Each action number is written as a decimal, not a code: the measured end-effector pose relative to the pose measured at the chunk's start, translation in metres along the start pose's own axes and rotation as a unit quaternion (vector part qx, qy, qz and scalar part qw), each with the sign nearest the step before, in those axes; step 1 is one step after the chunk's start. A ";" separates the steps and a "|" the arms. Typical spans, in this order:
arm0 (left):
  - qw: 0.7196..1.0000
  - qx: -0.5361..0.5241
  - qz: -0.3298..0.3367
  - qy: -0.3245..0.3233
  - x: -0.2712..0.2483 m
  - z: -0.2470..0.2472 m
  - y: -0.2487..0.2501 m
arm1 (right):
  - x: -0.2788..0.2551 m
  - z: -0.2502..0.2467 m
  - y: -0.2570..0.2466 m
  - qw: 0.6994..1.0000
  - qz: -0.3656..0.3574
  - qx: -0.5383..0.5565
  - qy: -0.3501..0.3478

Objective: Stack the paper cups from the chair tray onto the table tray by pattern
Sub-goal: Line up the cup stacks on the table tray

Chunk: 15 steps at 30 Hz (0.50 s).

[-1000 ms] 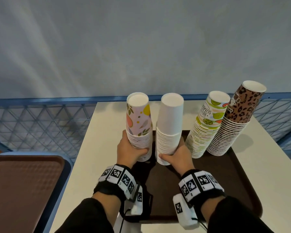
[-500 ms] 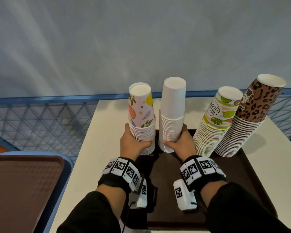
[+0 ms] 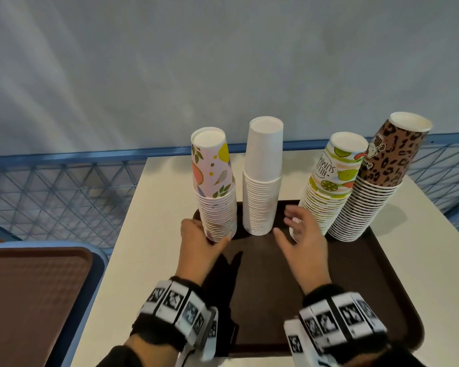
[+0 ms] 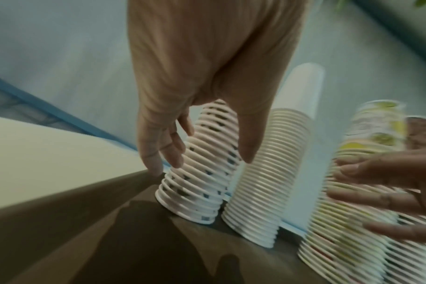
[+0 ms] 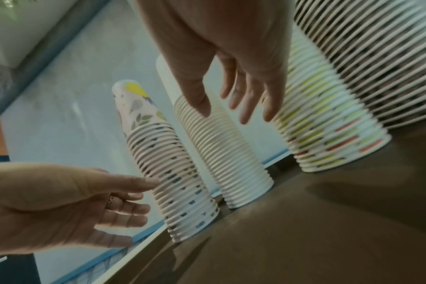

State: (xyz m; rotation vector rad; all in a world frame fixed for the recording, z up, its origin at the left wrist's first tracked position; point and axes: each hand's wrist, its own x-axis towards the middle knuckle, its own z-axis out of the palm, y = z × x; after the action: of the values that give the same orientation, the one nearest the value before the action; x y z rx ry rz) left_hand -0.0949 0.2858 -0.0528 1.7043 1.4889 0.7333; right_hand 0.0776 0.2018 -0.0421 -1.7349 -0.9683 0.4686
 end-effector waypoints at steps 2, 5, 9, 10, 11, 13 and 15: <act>0.998 0.048 0.014 -0.036 -0.017 0.004 -0.002 | -0.014 -0.017 0.004 0.997 0.002 -0.012 0.082; 0.991 0.071 0.039 -0.108 -0.025 0.015 0.013 | -0.013 -0.028 0.017 0.989 0.071 -0.046 0.120; 0.987 0.052 0.064 -0.139 -0.011 0.031 0.052 | 0.007 -0.024 0.024 0.982 0.180 -0.058 0.028; 0.986 0.053 0.065 -0.142 -0.007 0.035 0.059 | 0.013 -0.022 0.025 0.980 0.189 -0.066 0.017; 0.987 0.055 0.062 -0.138 -0.003 0.039 0.066 | 0.019 -0.020 0.026 0.979 0.193 -0.072 0.015; 0.989 0.050 0.049 -0.131 0.004 0.046 0.074 | 0.029 -0.017 0.026 0.977 0.196 -0.081 0.017; 0.991 0.037 0.038 -0.122 0.008 0.053 0.077 | 0.035 -0.015 0.028 0.979 0.185 -0.090 0.012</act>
State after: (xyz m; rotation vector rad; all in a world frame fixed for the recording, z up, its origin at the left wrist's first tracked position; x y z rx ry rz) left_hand -0.0078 0.2819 -0.0194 1.8433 1.3021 0.4928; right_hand 0.1195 0.2174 -0.0570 -2.0930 -0.6859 0.6092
